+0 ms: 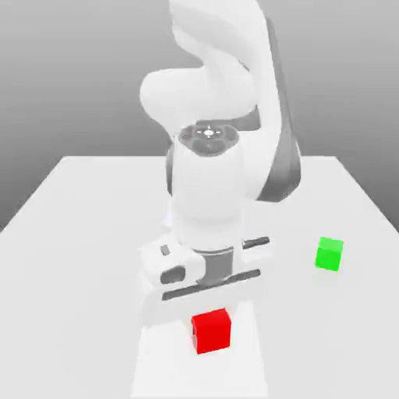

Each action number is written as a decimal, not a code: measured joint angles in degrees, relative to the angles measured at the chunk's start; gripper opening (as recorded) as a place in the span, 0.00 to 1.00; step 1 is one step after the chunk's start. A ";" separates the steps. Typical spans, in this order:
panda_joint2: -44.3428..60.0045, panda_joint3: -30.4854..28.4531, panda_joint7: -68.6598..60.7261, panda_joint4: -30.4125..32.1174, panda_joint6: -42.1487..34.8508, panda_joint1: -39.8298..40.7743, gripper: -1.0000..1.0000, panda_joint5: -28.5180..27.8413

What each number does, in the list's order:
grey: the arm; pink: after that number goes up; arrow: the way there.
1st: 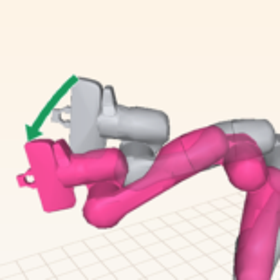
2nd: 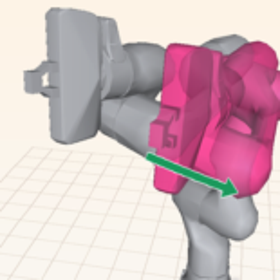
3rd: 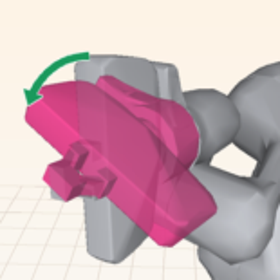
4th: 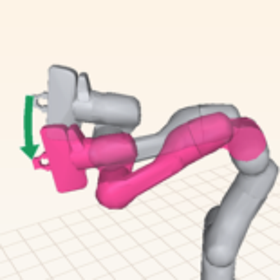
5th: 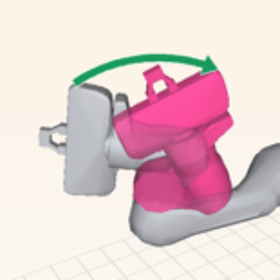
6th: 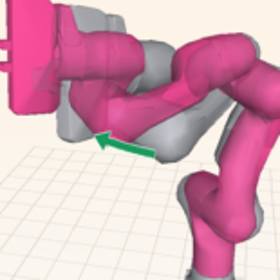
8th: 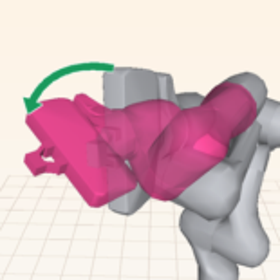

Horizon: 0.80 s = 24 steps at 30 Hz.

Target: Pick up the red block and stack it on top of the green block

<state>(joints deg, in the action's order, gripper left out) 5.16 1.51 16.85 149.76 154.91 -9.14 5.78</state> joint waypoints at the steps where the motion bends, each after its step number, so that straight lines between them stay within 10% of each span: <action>1: -1.24 1.82 -2.44 0.96 -0.25 -2.17 0.00 1.11; 13: -15.77 12.74 -27.99 12.95 -2.19 -25.03 0.00 8.49; 24: -13.78 20.64 -34.09 18.97 5.46 -32.17 0.00 1.86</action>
<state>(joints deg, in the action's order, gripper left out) -8.63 22.15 -17.24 168.72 160.37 -41.32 7.64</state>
